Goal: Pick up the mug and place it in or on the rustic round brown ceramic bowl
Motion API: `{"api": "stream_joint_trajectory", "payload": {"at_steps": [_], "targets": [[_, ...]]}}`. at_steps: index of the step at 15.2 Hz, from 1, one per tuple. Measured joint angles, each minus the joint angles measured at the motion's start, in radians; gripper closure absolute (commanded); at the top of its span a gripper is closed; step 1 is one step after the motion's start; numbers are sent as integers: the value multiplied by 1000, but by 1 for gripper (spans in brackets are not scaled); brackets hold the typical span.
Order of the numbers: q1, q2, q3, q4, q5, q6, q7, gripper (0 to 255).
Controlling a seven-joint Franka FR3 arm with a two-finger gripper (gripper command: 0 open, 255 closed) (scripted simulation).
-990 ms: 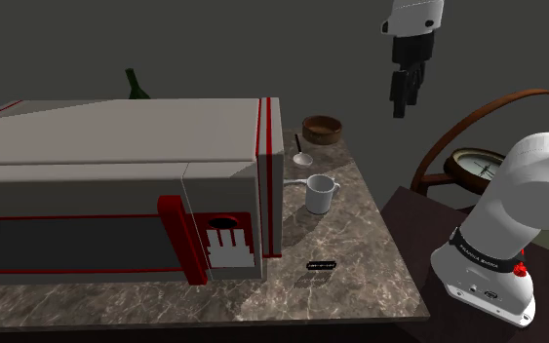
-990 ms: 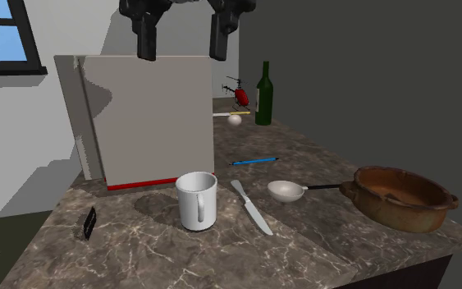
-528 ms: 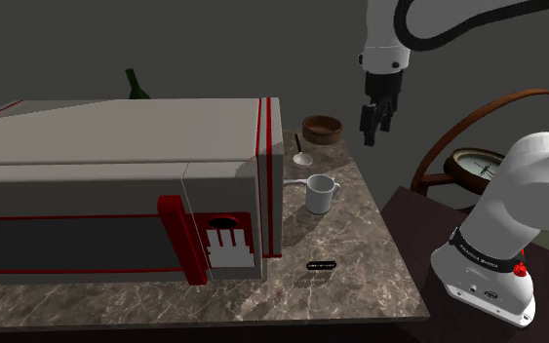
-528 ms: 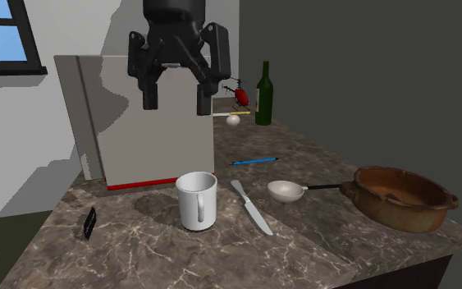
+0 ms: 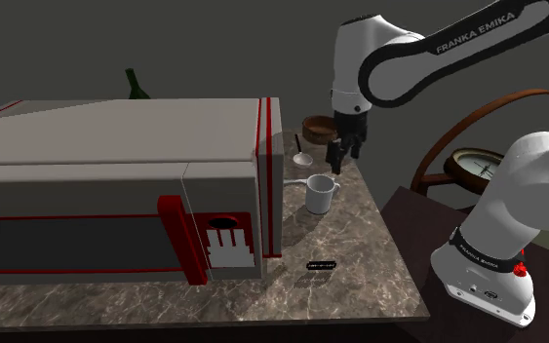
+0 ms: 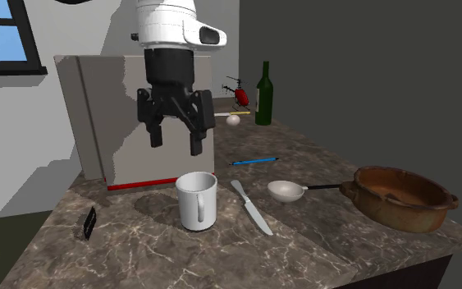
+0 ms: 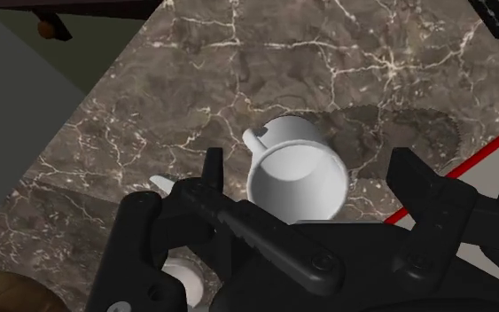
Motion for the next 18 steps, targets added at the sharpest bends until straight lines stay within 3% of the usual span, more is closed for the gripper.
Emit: {"api": "stream_joint_trajectory", "payload": {"at_steps": [4, 8, 18], "targets": [[-4, 139, 50, 5, -18, 164, 79, 0], [-16, 308, 101, 51, -78, 313, 188, 0], [-30, 448, 111, 41, -155, 464, 261, 0]]}}
